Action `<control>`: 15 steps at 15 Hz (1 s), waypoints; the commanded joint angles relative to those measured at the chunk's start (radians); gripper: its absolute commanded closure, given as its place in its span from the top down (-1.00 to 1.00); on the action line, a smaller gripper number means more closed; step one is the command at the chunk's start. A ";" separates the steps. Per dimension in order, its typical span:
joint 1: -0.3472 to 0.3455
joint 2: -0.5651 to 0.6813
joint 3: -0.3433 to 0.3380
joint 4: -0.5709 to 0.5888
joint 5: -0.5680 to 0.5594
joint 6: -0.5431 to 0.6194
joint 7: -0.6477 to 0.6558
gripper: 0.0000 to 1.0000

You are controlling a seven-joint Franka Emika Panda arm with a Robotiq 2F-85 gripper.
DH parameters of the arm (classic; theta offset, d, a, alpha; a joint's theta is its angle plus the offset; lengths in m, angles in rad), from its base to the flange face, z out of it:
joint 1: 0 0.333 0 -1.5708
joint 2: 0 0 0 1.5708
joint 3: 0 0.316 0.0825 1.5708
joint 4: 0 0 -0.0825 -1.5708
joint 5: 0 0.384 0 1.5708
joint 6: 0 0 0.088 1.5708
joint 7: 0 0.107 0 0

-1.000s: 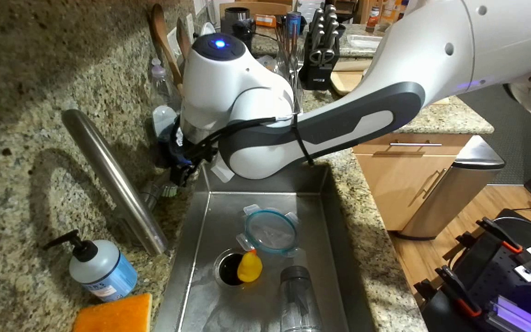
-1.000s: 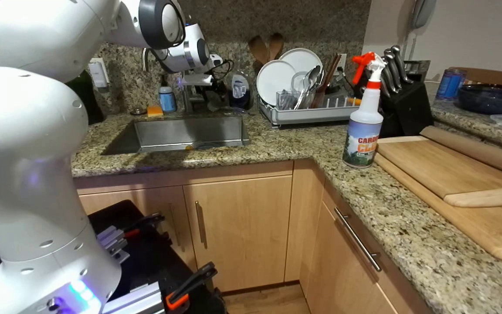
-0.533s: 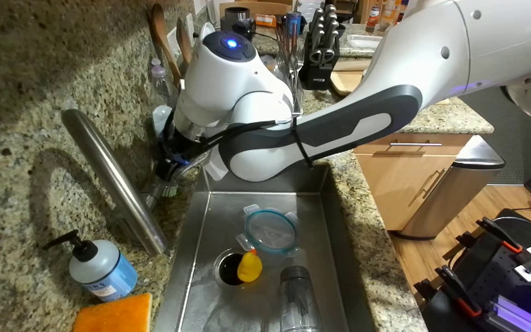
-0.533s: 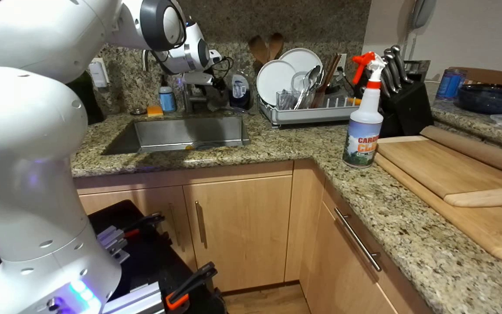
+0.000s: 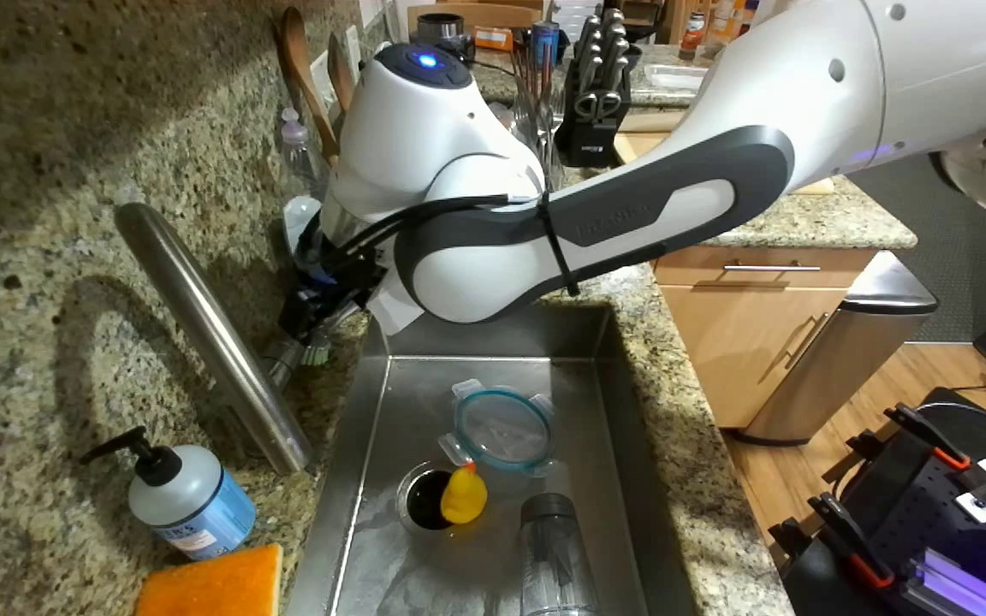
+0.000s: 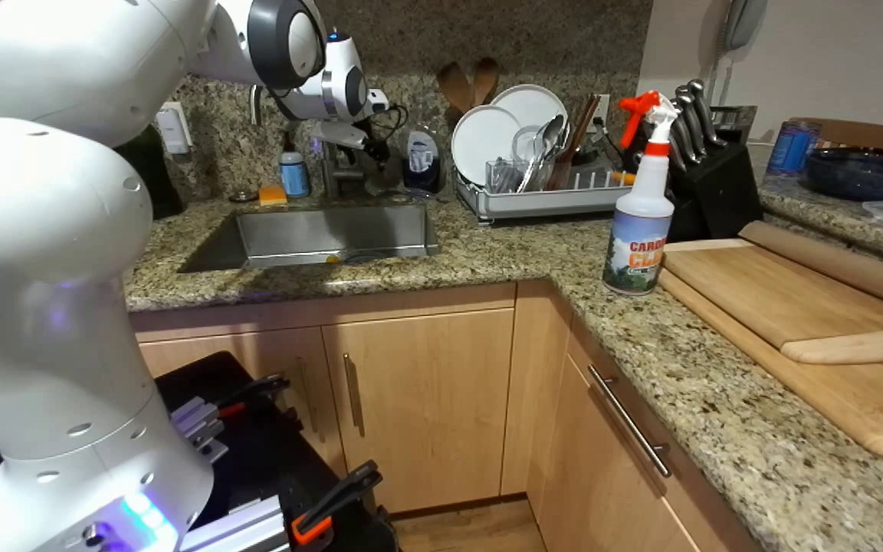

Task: Move the spray bottle to the left, open the faucet

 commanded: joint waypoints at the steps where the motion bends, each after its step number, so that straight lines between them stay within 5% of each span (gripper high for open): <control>1: -0.006 -0.035 0.010 -0.014 0.032 -0.033 0.038 1.00; 8: 0.050 -0.034 -0.097 -0.017 -0.082 0.003 0.133 1.00; 15: 0.175 -0.028 -0.312 -0.030 -0.319 0.064 0.358 1.00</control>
